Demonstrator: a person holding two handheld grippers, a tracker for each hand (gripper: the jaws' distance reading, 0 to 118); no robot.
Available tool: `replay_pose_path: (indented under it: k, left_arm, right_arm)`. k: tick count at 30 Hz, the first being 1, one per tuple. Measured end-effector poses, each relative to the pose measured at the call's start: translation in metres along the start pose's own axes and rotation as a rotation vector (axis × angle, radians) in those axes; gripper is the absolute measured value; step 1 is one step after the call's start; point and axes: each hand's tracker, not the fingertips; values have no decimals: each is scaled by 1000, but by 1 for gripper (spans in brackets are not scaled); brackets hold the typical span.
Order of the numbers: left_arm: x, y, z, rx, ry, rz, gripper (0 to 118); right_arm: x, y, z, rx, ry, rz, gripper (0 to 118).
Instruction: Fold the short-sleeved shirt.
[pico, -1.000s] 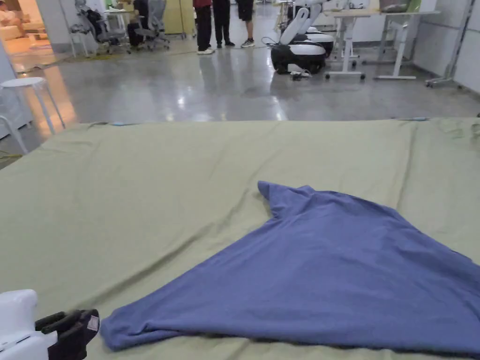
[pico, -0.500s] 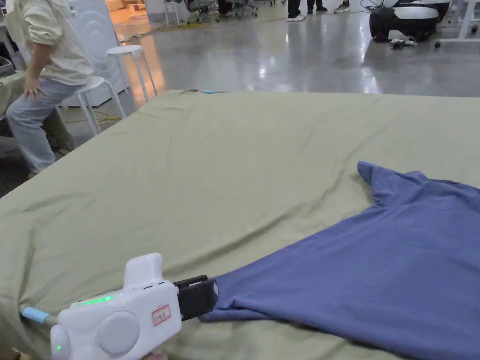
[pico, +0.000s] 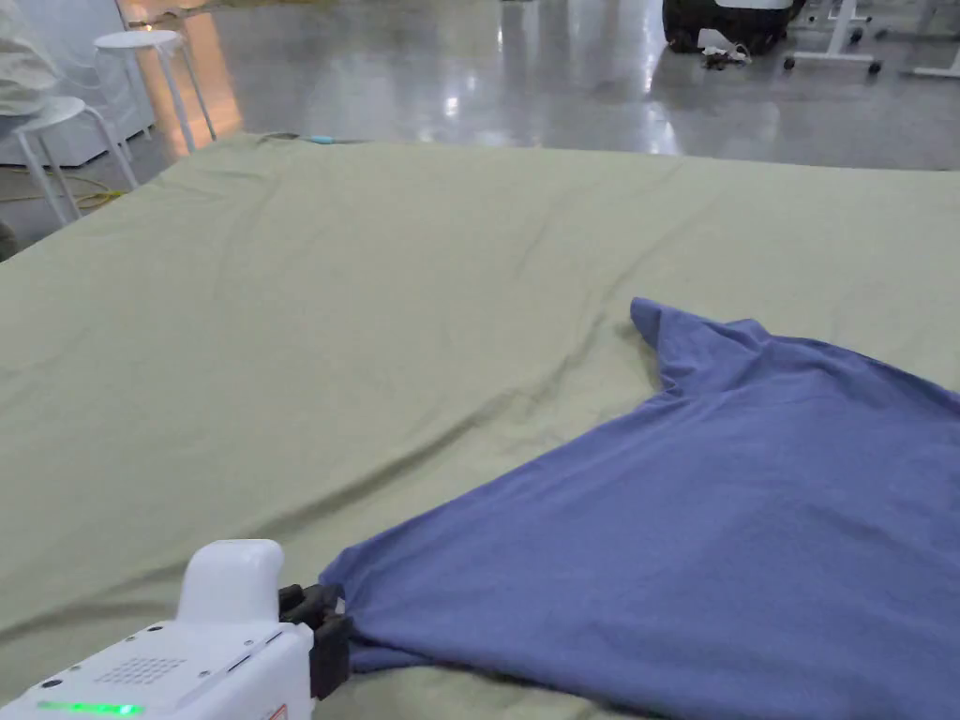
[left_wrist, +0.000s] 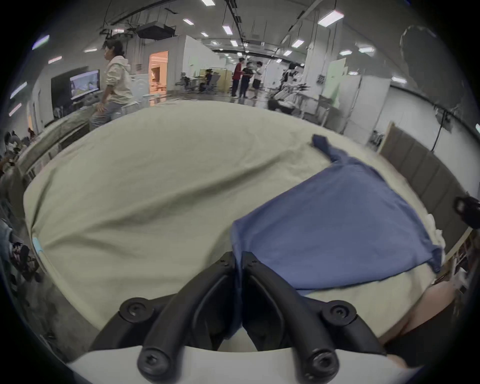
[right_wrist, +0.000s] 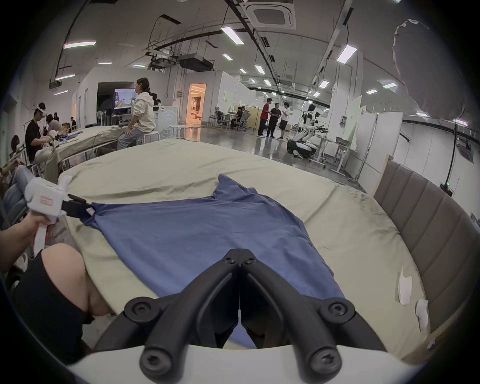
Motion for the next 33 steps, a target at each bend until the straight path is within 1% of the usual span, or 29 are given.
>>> replay_pose_path:
  k: [3,5,6,7,8,9,10,11,12,14,15,16,17,18,20,21,22,23,24,25,26,28,29,33]
  left_arm:
    - [7,10,15,71,-7,-52,4]
    - [7,16,20,85,-11,-52,4]
    - [5,19,22,90,-20,-45,4]
    - [3,20,23,95,-24,-35,4]
    - [2,22,23,94,-26,-31,4]
    - [0,22,21,94,-28,-29,4]
    - [-1,22,20,89,-29,-31,4]
    - [-1,22,19,85,-28,-33,4]
    - [-2,21,17,71,-32,-41,4]
    - [-4,20,13,62,-43,-45,4]
    - [-4,20,11,54,-37,-47,4]
    - [-5,20,8,45,-32,-52,4]
    - [-6,19,7,41,-28,-55,4]
    - [-7,20,5,36,-24,-55,4]
    - [-10,21,3,25,-34,-44,4]
    - [-9,21,2,24,-41,-37,4]
    - [-9,21,1,23,-45,-32,4]
    - [-9,21,0,24,-49,-31,4]
    - [-8,21,0,25,-51,-35,4]
    - [-12,18,1,27,-54,-42,4]
    - [-13,17,4,32,-56,-49,4]
    - [-15,19,12,48,-65,-54,4]
    - [-15,20,18,67,-71,-49,4]
    - [-15,41,43,145,-81,-47,4]
  right_arm:
    - [13,21,-53,-56,46,14,3]
    - [25,35,-101,-82,69,6,3]
    - [32,41,-125,-100,103,-3,4]
    - [41,50,-157,-142,116,-37,19]
    - [50,54,-182,-161,98,-67,45]
    - [59,61,-215,-187,69,-81,73]
    - [66,68,-247,-235,60,-105,85]
    - [72,73,-273,-278,61,-107,85]
    - [77,74,-300,-276,63,-77,86]
    - [82,77,-348,-313,-41,-19,86]
    - [85,78,-369,-332,-75,-1,86]
    - [87,76,-384,-332,-95,-14,86]
    - [89,74,-395,-340,-105,-51,85]
    - [91,71,-405,-359,-93,-88,85]
    - [86,57,-417,-432,-39,-123,84]
    - [82,50,-419,-458,-26,-118,77]
    - [79,49,-409,-366,-35,-103,68]
    - [78,51,-403,-334,-32,-63,52]
    - [72,52,-396,-327,10,-63,16]
    - [68,53,-391,-330,-41,-31,5]
    - [64,54,-382,-298,-57,-16,5]
    - [60,59,-361,-253,-50,-2,5]
    - [61,63,-348,-220,-68,-4,5]
    - [77,90,-281,-130,-95,-103,5]
